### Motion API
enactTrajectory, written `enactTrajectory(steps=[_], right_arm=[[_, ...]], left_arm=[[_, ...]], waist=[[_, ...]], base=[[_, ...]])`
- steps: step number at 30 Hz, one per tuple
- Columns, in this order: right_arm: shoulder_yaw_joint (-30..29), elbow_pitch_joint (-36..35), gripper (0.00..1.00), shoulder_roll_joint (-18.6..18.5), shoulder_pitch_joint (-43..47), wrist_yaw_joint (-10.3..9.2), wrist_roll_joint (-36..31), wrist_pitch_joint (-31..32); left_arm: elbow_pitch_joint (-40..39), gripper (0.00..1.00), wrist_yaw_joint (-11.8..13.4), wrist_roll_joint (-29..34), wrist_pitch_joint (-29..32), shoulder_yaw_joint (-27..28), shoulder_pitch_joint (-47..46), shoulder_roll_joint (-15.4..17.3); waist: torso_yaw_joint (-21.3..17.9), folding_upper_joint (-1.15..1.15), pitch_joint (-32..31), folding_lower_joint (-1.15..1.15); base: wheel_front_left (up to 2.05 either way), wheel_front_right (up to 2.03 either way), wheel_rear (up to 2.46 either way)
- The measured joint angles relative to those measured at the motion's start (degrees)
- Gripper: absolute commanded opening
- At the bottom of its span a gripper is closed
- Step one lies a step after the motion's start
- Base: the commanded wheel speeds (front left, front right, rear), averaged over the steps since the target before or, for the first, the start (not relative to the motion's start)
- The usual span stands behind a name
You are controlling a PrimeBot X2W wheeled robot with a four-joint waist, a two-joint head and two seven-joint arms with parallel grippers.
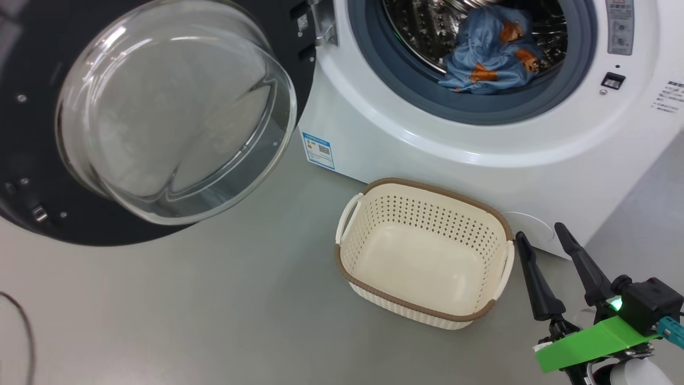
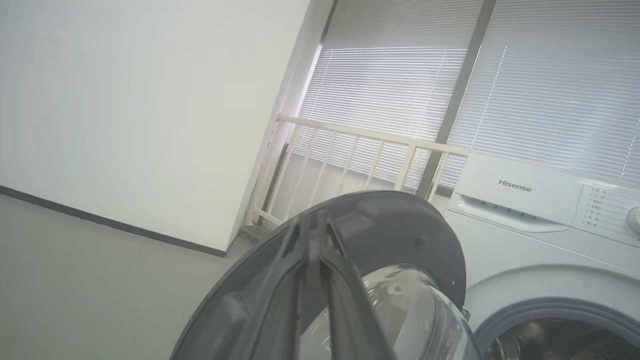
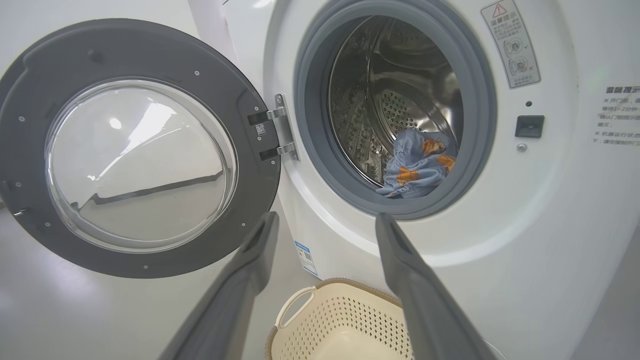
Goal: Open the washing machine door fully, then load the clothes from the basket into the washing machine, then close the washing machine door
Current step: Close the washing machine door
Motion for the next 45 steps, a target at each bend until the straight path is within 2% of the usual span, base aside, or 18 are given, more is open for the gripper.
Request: enactTrajectory(steps=[3, 7, 10, 14, 22, 25, 45], right_arm=[[0.12, 0.0, 1.0, 0.05, -0.01, 0.0, 0.0, 0.0], [0.11, -0.07, 1.0, 0.05, -0.05, 0.0, 0.0, 0.0], [0.22, -0.14, 1.0, -0.01, -0.38, 0.0, 0.0, 0.0], [0.24, -0.52, 1.0, -0.41, -1.6, 0.0, -0.01, 0.0], [1.31, -0.69, 1.0, -1.54, -3.72, 0.0, -0.25, 0.0], [1.43, -0.73, 1.0, -1.75, -5.04, 0.0, -0.26, 0.0], [1.63, -1.14, 1.0, -4.09, -8.5, 0.0, -0.29, 0.0]], left_arm=[[3.83, 0.0, 0.0, -8.87, 1.91, 0.15, -6.12, 4.98], [10.93, 0.0, 0.0, -17.02, 4.66, -0.02, -13.6, 10.93], [17.05, 0.0, 0.0, -20.33, 6.8, -0.69, -17.97, 14.56], [24.96, 0.0, 0.0, -24.36, 10.61, -2.3, -23.27, 17.36], [35.22, 0.0, 0.0, -32.4, 21.36, -5.6, -31.43, 21.43], [37.4, 0.0, 0.0, -33.65, 24.66, -6.98, -33.39, 22.84], [47.1, 0.0, 0.01, -36.23, 37.11, -13.04, -41.69, 27.83]], waist=[[-0.89, 0.0, 0.05, 0.0], [-1.83, 0.0, 0.6, -0.01], [-2.56, 0.0, 1.33, 0.0], [-3.37, 0.0, 2.62, 0.0], [-4.39, 0.0, 6.21, 0.0], [-4.51, 0.0, 7.71, 0.0], [-4.39, 0.0, 14.92, 0.0]], base=[[0.0, 0.0, 0.0], [0.0, 0.0, 0.0], [0.0, 0.0, 0.0], [0.0, 0.0, 0.0], [0.0, 0.0, 0.0], [0.0, 0.0, 0.0], [0.0, 0.0, 0.0]])
